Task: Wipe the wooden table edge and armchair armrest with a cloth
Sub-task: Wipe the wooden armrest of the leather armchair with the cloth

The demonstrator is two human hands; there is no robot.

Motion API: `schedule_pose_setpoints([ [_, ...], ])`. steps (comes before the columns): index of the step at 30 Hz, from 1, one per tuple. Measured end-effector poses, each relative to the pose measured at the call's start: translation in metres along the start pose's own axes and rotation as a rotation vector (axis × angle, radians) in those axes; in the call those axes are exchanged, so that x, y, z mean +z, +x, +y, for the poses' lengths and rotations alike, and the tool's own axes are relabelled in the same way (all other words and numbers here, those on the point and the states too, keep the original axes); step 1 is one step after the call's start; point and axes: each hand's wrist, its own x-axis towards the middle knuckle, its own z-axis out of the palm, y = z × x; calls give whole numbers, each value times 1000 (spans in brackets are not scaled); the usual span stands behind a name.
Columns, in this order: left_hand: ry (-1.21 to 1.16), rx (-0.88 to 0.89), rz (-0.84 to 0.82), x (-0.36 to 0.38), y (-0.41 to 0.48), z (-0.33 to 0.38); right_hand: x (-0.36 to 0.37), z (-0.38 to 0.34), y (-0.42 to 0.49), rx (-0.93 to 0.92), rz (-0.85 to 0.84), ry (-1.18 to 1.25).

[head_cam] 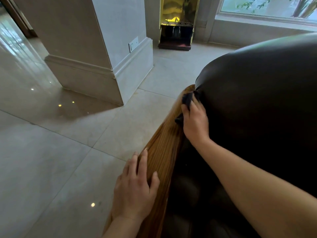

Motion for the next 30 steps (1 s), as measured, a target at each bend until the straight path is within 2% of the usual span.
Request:
schedule_pose_setpoints([
  [3, -16, -10, 0, 1, 1, -2, 21, -3, 9, -66, -219, -451],
  [5, -24, -20, 1, 0, 0, -1, 29, -7, -7, -157, -259, -614],
  [9, -44, -39, -13, -4, 0, 1, 27, -3, -49, -442, -357, -565],
  [11, -51, -40, -11, -4, -1, 1, 19, 2, -40, -498, -428, -565],
  [14, -70, -40, -15, -4, -1, 0, 17, 3, 3, -435, -442, -644],
  [18, -108, -58, -55, -7, 1, 0, 30, 2, 54, -165, -404, -739],
  [20, -111, -52, -53, -7, 1, 0, 32, 2, 67, -73, -317, -691],
  [22, -109, -50, -53, -6, 2, 0, 34, 0, 61, -105, -187, -577],
  [24, -118, -59, -53, -6, 2, 0, 30, 0, 43, -254, -116, -434],
  [27, -120, -67, -58, -8, 1, 0, 15, 10, 30, -522, -277, -379],
  [28, -121, -68, -47, -8, 1, 0, 11, 13, 40, -533, -332, -414],
  [30, -111, -61, -15, -7, 1, 0, 13, 13, 53, -432, -379, -511],
])
